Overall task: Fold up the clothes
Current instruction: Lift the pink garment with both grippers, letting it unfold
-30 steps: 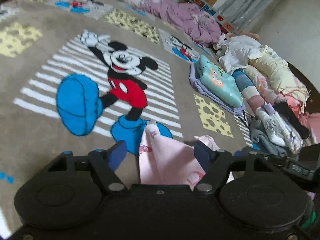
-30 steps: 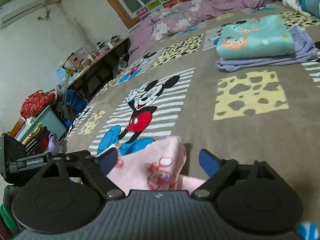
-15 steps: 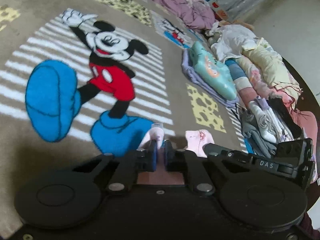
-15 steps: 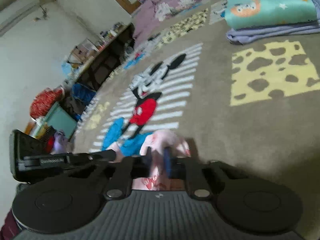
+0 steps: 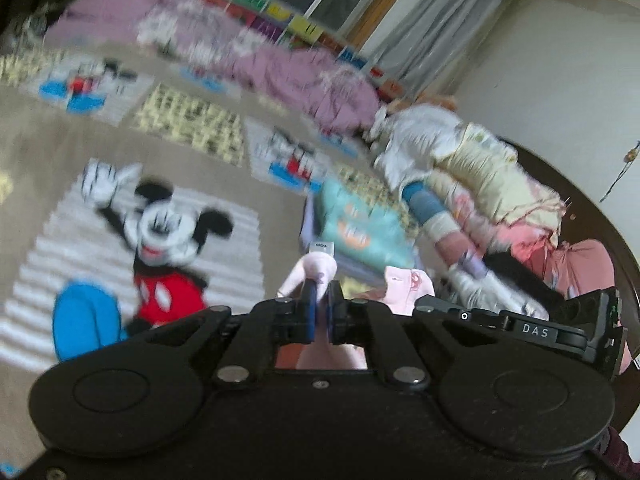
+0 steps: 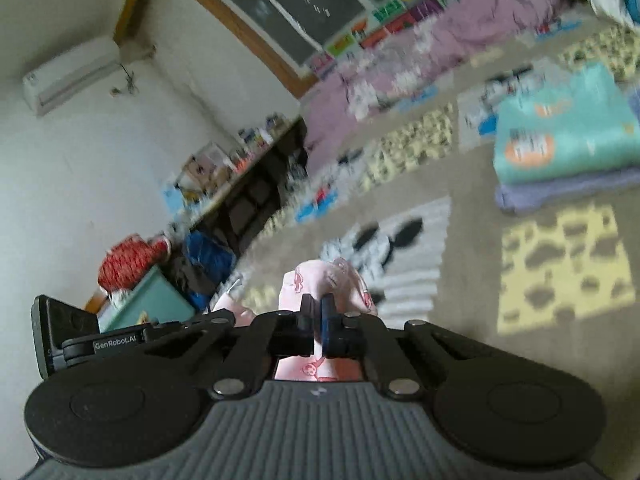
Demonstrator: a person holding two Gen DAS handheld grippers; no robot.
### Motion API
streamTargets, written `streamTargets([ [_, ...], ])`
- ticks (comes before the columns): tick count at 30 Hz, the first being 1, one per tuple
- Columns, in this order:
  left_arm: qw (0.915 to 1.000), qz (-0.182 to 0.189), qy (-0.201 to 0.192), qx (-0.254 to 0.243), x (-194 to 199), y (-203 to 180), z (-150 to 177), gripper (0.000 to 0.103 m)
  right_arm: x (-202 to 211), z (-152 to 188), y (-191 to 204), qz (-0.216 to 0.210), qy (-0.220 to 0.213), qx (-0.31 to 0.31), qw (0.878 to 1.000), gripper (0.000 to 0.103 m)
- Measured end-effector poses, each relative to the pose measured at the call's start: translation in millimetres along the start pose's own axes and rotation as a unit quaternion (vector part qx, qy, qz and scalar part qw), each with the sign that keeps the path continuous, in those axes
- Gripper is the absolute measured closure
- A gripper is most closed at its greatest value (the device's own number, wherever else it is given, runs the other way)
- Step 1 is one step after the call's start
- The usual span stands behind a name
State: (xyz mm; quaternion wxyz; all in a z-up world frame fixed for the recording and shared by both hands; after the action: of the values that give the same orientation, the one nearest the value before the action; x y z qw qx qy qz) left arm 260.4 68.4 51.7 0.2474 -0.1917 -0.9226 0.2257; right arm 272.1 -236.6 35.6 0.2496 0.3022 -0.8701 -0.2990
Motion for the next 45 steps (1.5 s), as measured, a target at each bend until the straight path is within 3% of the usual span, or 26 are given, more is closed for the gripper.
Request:
streamTargets([
  [12, 0.9897, -0.006, -0.105, -0.096, -7, -72, -100, 0.1, 11, -113, 46, -0.004, -0.12, 0.066, 0.991, 0.098],
  [17, 0.9742, -0.02, -0.174, -0.142, -10, -94, -131, 0.1, 7, -146, 50, 0.0, -0.178, 0.091, 0.98, 0.098],
  [21, 0.9725, -0.025, -0.175, -0.152, -13, -93, -129, 0.1, 4, -156, 45, -0.001, -0.202, 0.091, 0.975, 0.098],
  [26, 0.9806, -0.044, -0.122, -0.147, -22, -65, -71, 0.1, -7, -113, 26, 0.026, -0.16, 0.122, 0.979, 0.098],
  [30, 0.9859, -0.061, -0.064, -0.142, -25, -44, 2, 0.1, -8, -46, -12, 0.052, -0.114, 0.085, 0.988, 0.098],
  [34, 0.99, -0.072, -0.024, -0.119, -13, -31, 53, 0.1, 4, 12, -31, 0.072, -0.088, 0.042, 0.993, 0.098],
  [38, 0.9923, -0.072, -0.013, -0.1, 7, -32, 82, 0.101, 29, 57, -30, 0.073, -0.094, 0.005, 0.993, 0.098],
  [45, 0.9932, -0.082, 0.016, -0.081, 27, -33, 128, 0.101, 52, 104, -25, 0.085, -0.075, -0.02, 0.993, 0.098],
])
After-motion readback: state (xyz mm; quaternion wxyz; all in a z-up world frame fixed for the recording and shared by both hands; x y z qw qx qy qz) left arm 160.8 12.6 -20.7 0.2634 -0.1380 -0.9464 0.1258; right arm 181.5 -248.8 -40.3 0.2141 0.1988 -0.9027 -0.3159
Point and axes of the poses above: each gripper's, at about its wrist camera, not at the fingertips, and x roughly against the way its jaws point, y to its left, z to its underside, the point moved 1 cm from there along -x, roughly the way its jaws point, and after that the axes turned 5 degrees about -y, right-handed, at the moved point
